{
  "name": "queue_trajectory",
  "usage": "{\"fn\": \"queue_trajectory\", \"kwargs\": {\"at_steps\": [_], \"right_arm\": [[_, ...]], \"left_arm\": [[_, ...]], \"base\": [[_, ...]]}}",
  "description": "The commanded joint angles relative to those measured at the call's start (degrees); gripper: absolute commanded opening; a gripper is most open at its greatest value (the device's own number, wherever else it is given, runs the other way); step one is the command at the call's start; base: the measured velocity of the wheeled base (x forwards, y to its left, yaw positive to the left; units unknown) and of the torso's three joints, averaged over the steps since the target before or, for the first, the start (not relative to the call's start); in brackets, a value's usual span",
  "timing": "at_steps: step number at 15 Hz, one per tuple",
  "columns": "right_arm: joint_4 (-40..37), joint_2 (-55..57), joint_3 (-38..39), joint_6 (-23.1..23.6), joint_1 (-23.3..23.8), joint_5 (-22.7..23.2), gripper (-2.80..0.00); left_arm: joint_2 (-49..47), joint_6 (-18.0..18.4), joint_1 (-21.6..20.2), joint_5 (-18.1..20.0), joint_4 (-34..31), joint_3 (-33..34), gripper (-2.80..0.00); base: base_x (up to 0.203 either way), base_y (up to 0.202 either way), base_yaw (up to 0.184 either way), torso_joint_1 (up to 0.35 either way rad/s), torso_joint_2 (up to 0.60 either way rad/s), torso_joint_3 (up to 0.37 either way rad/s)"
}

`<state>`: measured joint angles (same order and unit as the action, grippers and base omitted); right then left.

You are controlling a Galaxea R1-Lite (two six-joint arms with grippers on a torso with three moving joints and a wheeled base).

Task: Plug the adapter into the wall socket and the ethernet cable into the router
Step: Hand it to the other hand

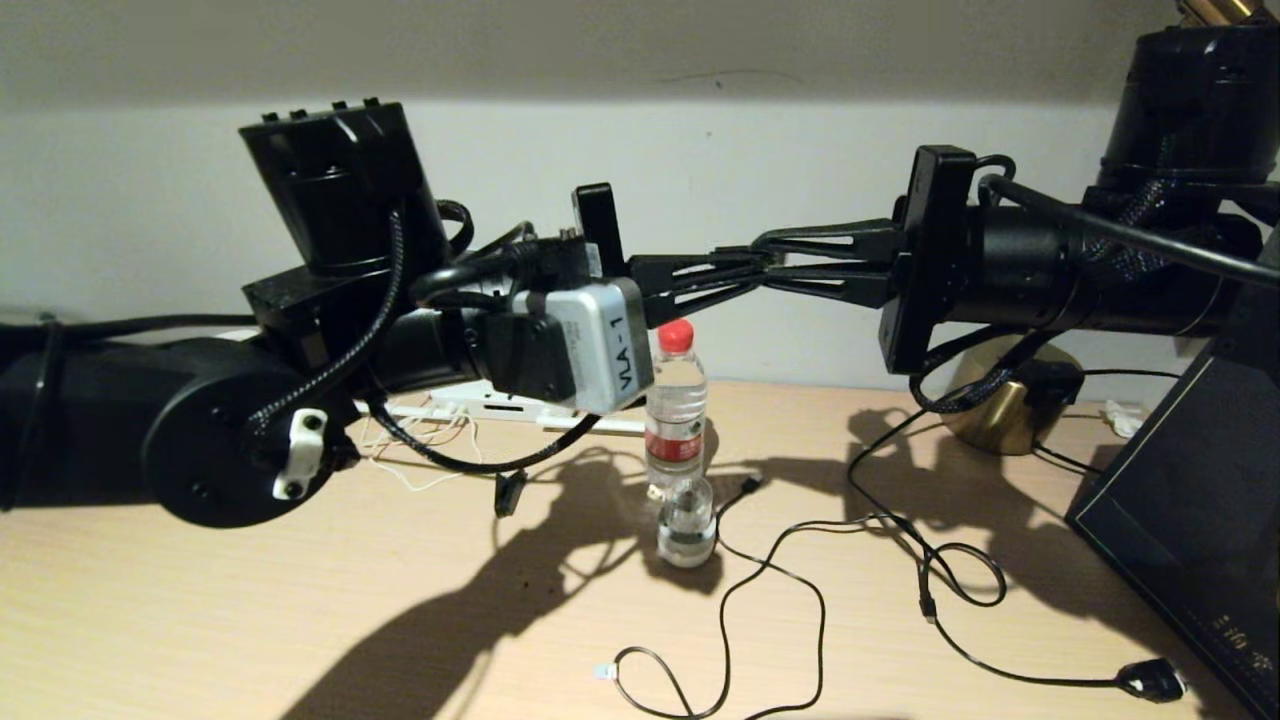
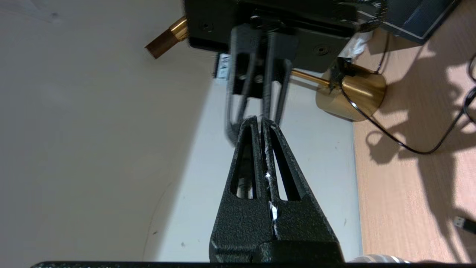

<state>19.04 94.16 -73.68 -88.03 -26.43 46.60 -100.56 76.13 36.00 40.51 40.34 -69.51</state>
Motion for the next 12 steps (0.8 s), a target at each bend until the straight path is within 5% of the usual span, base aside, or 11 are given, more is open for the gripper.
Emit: {"fn": "queue_trajectory", "kwargs": {"at_steps": [1,2,3,12], "right_arm": [[0.2,0.0,0.2,-0.5,0.0,0.2,-2.80],[0.1,-0.1,0.3,-0.5,0.0,0.2,-2.80],[0.1,-0.1,0.4,-0.5,0.1,0.2,-2.80],[0.1,-3.2,2.0,-1.8,0.0,0.3,-2.80]], "left_arm": [[0.5,0.0,-0.1,0.2,0.7,0.3,-2.80],[0.9,-0.3,-0.1,0.2,0.8,0.6,-2.80],[1.4,-0.5,-0.5,0.2,0.8,0.8,0.00],[3.7,-2.0,-1.4,0.1,0.9,3.9,0.00]], "base": [[0.000,0.000,0.000,0.000,0.00,0.000],[0.000,0.000,0.000,0.000,0.00,0.000],[0.000,0.000,0.000,0.000,0.00,0.000],[0.000,0.000,0.000,0.000,0.00,0.000]]}}
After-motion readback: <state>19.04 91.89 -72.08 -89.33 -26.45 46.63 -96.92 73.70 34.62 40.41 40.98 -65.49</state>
